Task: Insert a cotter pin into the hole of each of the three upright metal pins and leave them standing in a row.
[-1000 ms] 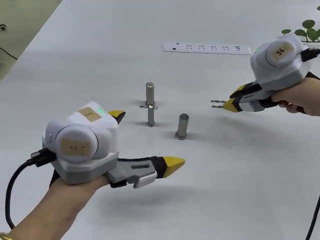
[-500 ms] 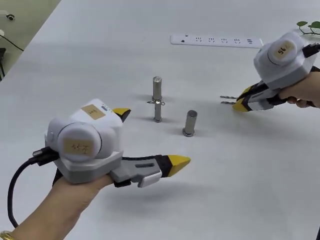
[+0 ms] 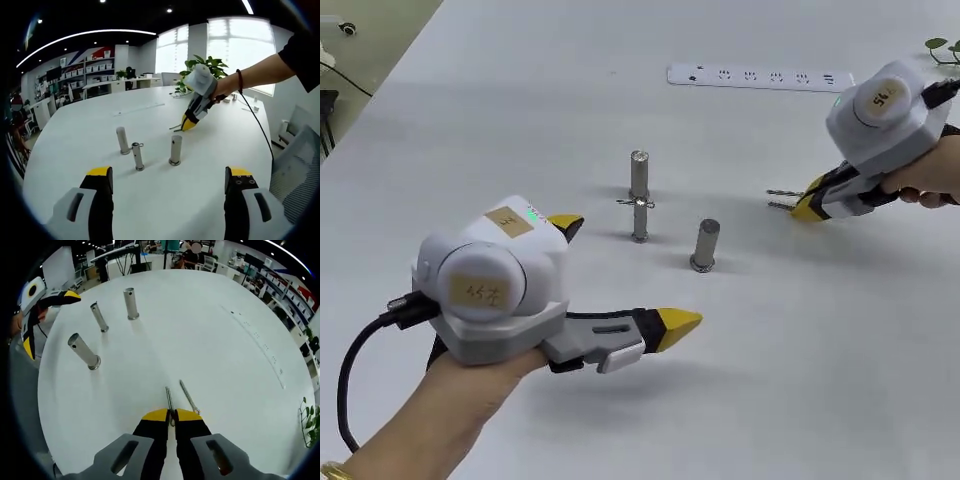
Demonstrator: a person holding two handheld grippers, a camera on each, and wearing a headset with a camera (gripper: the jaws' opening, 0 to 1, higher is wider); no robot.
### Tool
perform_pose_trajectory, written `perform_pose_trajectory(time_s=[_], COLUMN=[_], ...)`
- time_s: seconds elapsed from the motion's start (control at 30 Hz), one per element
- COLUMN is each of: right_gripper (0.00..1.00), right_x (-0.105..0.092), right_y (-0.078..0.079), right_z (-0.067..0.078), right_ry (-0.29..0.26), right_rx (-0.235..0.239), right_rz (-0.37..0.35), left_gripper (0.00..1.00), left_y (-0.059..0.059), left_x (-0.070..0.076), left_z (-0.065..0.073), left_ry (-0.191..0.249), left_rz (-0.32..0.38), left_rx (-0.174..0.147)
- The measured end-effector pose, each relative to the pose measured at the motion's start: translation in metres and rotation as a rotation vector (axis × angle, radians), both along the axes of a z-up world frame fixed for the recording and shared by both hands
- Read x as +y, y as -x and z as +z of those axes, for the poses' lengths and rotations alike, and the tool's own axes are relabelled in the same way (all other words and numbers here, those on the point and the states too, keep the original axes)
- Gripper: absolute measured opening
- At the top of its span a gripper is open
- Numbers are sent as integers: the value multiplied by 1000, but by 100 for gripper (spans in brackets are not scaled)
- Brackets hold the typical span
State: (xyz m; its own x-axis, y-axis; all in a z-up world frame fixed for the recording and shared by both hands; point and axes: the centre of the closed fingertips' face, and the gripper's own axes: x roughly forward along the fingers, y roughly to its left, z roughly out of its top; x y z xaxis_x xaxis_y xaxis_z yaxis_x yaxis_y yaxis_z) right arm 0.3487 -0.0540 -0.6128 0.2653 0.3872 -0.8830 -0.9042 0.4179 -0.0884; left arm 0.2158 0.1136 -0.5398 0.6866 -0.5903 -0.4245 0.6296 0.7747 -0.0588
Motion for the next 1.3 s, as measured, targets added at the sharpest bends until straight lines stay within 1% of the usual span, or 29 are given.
perform_pose_trajectory(time_s=[0.1,0.2,0.27,0.33,0.4,0.5,0.57,0.6,0.67,0.77,0.9,0.93,1.0,1.03,1.07,1.13,1.17,1.23,1.3], right_gripper=[0,0,0,0,0,0,0,0,0,0,0,0,0,0,0,0,0,0,0], right_x=[0,1,0,0,0,-2,-4,-4,-6,-9,-6,-6,-3,4,5,8,12,15,20], right_y=[2,4,1,2,-1,1,1,1,4,8,18,20,25,27,29,32,35,41,47], right_z=[1,1,0,1,1,6,7,7,12,19,30,32,37,41,44,49,53,56,60], right_ry=[13,26,27,32,32,37,44,43,37,33,10,6,-11,-47,-61,-81,-102,-113,-120], right_rx=[2,0,4,-2,-13,-23,-43,-44,-50,-58,-74,-78,-89,-109,-114,-126,-138,-149,-165], right_rz=[2,20,8,21,29,24,39,38,31,11,22,25,33,47,37,29,29,36,55], left_gripper=[92,91,91,91,91,88,85,84,83,82,78,76,71,70,70,69,68,65,63], left_y=[0,0,0,-2,-4,-4,-5,-5,-4,-2,1,2,3,4,2,2,1,0,-1], left_x=[0,1,1,4,9,13,16,16,16,14,9,6,4,2,1,-1,-2,-4,-6], left_z=[0,0,0,0,1,1,0,0,1,2,4,4,5,6,8,11,13,14,14], left_ry=[-4,-6,-6,-8,-6,-6,3,9,17,11,17,25,28,26,19,16,20,34,32], left_rz=[2,4,4,13,27,35,37,39,38,30,5,-10,-18,-24,-24,-30,-29,-31,-38], left_rx=[-4,-1,1,0,2,6,17,22,23,24,21,21,20,15,-11,-24,-26,-21,-15])
